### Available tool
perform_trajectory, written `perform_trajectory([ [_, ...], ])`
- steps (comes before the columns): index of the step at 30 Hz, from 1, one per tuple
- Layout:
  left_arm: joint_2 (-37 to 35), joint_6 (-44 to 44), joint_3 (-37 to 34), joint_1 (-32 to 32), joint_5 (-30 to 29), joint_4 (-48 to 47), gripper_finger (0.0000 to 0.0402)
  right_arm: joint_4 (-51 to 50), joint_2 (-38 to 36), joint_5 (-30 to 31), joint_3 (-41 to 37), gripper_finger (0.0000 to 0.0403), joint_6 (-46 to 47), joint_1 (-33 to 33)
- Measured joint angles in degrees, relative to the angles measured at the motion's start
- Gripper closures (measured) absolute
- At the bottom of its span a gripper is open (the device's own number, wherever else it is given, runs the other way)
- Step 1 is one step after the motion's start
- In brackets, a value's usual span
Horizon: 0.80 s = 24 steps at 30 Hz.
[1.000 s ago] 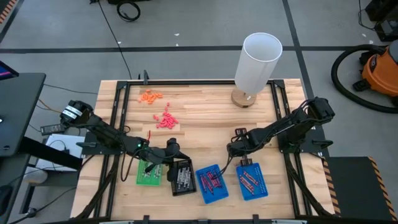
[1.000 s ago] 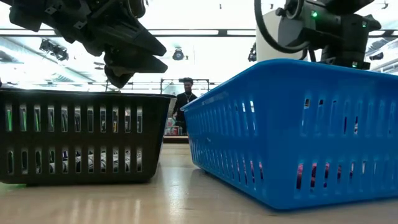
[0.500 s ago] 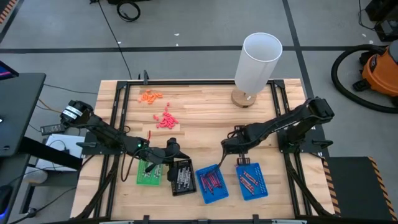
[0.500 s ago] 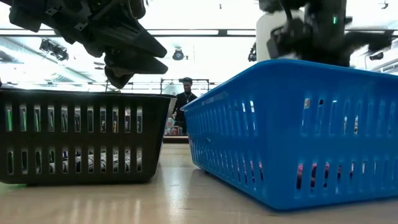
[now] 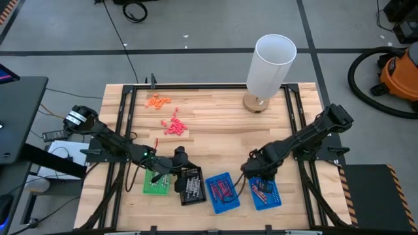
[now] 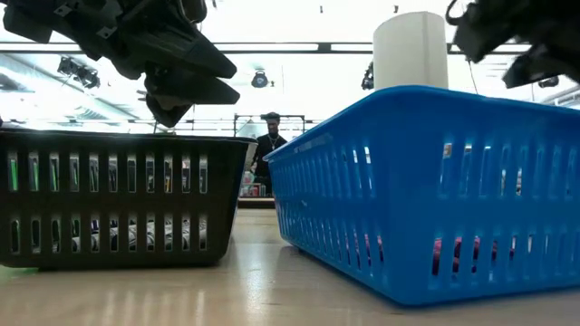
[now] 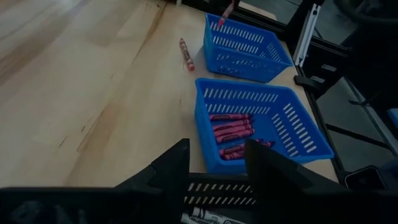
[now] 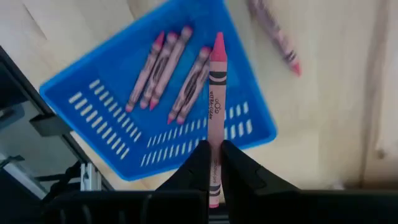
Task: Sort crayons
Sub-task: Put the pink crayon into the right blue bin
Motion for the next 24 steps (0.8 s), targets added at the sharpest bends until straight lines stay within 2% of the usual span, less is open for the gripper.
perform_trajectory([
  [6, 0.00, 0.02, 0.01, -0.05, -0.08, 1.07, 0.0237, 1.58, 0.00, -0.35, -0.25, 0.0374, 6.32, 4.12],
  [14, 0.00, 0.63, 0.00, -0.05, -0.23, 1.89, 0.0237, 6.34, 0.02, 0.09, -0.75, 0.0374, 13.47, 5.92],
  [20, 0.00, 0.78, 0.01, -0.03, -0.34, 1.89, 0.0237, 15.60, 0.07, -2.90, -5.86, 0.0373, 14.25, 6.39],
  [24, 0.00, 0.78, 0.02, -0.03, -0.45, 1.94, 0.0237, 18.21, 0.07, -3.66, -9.17, 0.0356, 15.42, 6.33],
])
